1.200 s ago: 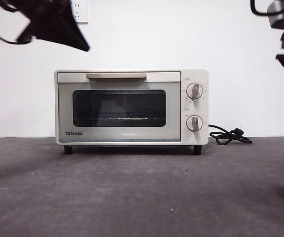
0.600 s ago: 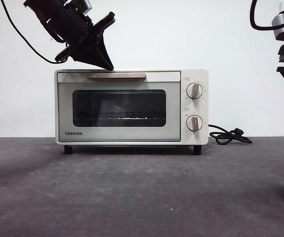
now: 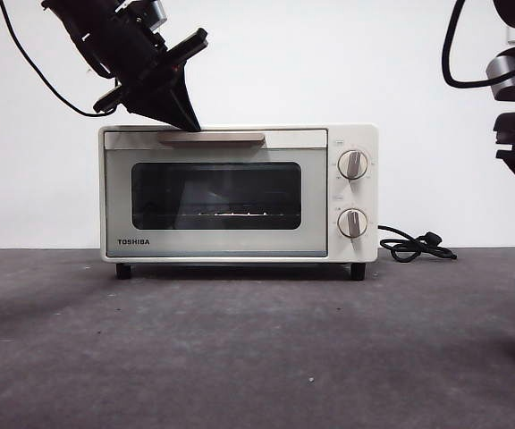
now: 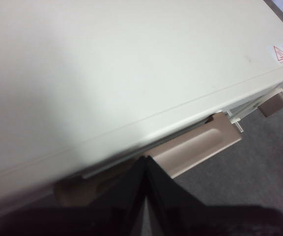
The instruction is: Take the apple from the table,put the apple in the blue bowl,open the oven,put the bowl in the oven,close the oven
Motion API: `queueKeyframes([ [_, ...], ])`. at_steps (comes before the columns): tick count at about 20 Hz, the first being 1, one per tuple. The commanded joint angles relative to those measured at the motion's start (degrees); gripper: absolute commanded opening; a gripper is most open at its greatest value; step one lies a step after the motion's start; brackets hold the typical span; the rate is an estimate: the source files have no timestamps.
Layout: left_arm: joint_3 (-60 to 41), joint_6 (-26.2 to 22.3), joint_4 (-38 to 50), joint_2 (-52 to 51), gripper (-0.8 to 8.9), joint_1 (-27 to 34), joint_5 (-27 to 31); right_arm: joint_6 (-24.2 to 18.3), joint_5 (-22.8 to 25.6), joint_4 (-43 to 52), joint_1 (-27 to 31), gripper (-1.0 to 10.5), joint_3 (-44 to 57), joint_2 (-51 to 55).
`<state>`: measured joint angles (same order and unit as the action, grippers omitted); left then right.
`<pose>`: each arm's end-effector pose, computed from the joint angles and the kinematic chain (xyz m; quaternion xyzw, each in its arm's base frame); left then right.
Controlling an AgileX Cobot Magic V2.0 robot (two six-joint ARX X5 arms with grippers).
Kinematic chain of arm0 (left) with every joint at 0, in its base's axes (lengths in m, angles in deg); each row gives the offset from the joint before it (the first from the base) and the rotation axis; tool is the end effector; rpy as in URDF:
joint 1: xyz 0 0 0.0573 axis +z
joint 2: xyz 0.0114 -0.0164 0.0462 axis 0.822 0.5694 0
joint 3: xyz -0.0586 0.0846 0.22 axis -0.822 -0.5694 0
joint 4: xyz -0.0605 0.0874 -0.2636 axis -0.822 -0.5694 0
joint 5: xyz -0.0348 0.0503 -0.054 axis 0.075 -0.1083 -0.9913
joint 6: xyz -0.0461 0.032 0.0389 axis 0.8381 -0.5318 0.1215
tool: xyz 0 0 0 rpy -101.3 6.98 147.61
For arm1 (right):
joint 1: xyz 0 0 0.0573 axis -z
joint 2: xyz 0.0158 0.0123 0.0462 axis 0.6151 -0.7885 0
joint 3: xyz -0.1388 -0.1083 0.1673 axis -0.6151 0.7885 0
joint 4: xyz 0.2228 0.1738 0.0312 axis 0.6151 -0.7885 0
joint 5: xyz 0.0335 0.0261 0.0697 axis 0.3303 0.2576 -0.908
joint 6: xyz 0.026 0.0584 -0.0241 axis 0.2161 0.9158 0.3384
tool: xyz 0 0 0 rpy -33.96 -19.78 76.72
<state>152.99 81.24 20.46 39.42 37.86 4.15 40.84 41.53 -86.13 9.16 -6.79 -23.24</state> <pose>0.4295 -0.1517 0.2747 -0.0462 0.3424 -0.2757 0.8970 0.2031 0.1061 0.1608 -0.0355 0.6193 0.0397 0.7833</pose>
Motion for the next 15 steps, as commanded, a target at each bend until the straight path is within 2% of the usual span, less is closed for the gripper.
queueKeyframes([
  [1, -0.24, -1.01, -1.77, 1.25, -0.05, -0.17, 0.61, 0.92, 0.17, 0.09, 0.0, 4.1, 0.39, -0.11],
  [3, -0.24, -1.03, -3.04, 1.64, -0.06, -0.17, 0.61, 0.9, 0.17, -0.2, -0.02, 5.6, 0.37, -0.11],
  [4, -0.24, -1.01, -4.04, 1.97, -0.05, -0.2, 0.59, 0.9, 0.15, -0.17, -0.04, 5.8, 0.35, -0.09],
  [8, -0.26, -1.33, -9.33, 3.89, -0.05, -0.81, 0.63, 0.9, 0.13, -1.81, -0.07, 5.8, -1.57, 0.33],
  [13, -0.26, -2.6, -12.57, 4.24, -0.06, -2.38, 0.9, 0.68, 0.13, -7.04, -0.11, 5.8, -8.63, 3.02],
  [15, -0.28, -3.58, -14.67, 4.24, -0.06, -3.04, 3.23, 0.46, 0.09, -8.46, -0.11, 5.7, -11.8, 5.07],
])
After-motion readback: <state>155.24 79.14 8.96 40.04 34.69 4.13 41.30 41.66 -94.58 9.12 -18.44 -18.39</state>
